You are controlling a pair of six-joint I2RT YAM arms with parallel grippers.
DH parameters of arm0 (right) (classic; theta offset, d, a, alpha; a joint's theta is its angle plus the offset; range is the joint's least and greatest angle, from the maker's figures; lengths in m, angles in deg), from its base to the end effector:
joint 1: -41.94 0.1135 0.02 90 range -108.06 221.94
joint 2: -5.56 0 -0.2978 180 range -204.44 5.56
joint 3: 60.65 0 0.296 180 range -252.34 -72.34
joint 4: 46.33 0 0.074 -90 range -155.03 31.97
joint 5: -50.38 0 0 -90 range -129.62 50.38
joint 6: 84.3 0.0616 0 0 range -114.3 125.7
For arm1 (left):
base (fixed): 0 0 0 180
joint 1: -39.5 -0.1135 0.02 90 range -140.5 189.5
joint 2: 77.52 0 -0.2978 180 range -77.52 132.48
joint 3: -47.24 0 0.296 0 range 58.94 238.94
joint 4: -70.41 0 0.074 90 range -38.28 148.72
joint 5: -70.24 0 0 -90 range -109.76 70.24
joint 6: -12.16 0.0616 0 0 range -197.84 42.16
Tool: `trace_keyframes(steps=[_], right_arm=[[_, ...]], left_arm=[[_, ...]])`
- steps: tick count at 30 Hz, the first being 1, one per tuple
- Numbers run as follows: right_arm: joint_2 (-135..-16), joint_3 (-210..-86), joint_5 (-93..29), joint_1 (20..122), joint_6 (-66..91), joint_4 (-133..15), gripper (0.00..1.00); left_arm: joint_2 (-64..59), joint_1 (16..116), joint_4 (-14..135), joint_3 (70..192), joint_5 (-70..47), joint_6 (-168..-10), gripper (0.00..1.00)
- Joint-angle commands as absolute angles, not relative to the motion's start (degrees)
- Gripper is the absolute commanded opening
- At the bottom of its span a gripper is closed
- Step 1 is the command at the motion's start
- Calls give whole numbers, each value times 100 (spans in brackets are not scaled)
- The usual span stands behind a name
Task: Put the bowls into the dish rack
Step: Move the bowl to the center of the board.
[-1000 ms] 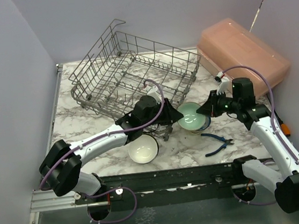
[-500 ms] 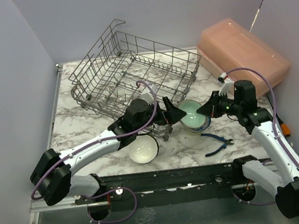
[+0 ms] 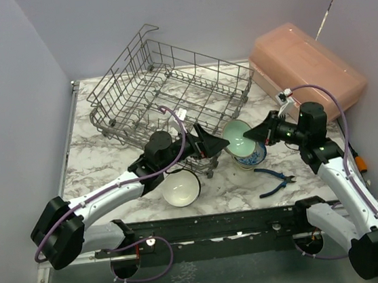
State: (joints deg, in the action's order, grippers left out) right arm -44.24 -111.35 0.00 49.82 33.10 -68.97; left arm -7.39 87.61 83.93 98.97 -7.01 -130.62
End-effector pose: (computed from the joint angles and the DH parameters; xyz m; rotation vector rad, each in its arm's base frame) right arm 0.2289 0.0713 0.3006 -0.1389 2.0064 1.0720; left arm 0.2124 -0.2572 0.2887 0.1163 1.8889 -1.4668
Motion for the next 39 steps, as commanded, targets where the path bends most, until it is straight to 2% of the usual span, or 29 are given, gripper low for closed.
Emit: trace_keyframes(steps=[1, 13, 18, 23, 25, 28, 29, 31, 34, 37, 39], right_arm=[[-4212, -11134, 637, 4994, 3881, -5867, 1], [-4087, -11164, 712, 4994, 4070, -5669, 1], [-4113, -11160, 720, 4994, 4061, -5719, 1], [-4175, -11180, 697, 4994, 4031, -5763, 1], [-4204, -11210, 690, 4994, 3989, -5787, 1], [-4260, -11241, 614, 4994, 3872, -5998, 1], [-4274, -11254, 588, 4994, 3848, -6056, 4], [-4307, -11274, 569, 4994, 3797, -6143, 15], [-4345, -11279, 549, 4994, 3666, -6272, 41], [-4345, -11348, 472, 4995, 3506, -6519, 62], [-4277, -11386, 354, 4994, 3435, -6676, 73]], left_arm=[[-765, 8769, 8939, 9813, -142, -13304, 99], [-97, 9015, 9406, 10151, -48, -13611, 98], [-12, 9025, 9528, 10285, -40, -13625, 89], [160, 9030, 9638, 10316, 37, -13688, 57], [192, 9034, 9642, 10302, 34, -13722, 37], [202, 9032, 9650, 10255, -4, -13748, 13], [195, 9023, 9651, 10250, -26, -13744, 1], [190, 9014, 9651, 10237, -26, -13755, 0], [169, 8942, 9651, 10225, 8, -13733, 0], [132, 8778, 9663, 10167, 63, -13830, 0], [67, 8622, 9683, 10111, 132, -13876, 0]])
